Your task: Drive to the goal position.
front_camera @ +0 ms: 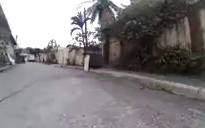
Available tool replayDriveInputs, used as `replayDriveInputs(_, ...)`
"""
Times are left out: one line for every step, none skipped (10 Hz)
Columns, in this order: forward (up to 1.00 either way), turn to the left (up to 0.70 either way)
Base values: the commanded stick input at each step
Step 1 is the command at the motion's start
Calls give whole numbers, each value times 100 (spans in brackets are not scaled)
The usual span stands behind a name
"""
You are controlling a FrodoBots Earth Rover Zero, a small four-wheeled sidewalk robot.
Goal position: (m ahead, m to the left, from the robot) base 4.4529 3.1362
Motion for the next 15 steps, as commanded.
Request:
replayDriveInputs(100,29)
replayDriveInputs(100,34)
replayDriveInputs(100,4)
replayDriveInputs(100,0)
replayDriveInputs(100,0)
replayDriveInputs(100,0)
replayDriveInputs(100,0)
replayDriveInputs(100,0)
replayDriveInputs(100,0)
replayDriveInputs(100,0)
replayDriveInputs(100,0)
replayDriveInputs(100,2)
replayDriveInputs(100,32)
replayDriveInputs(100,37)
replayDriveInputs(100,37)
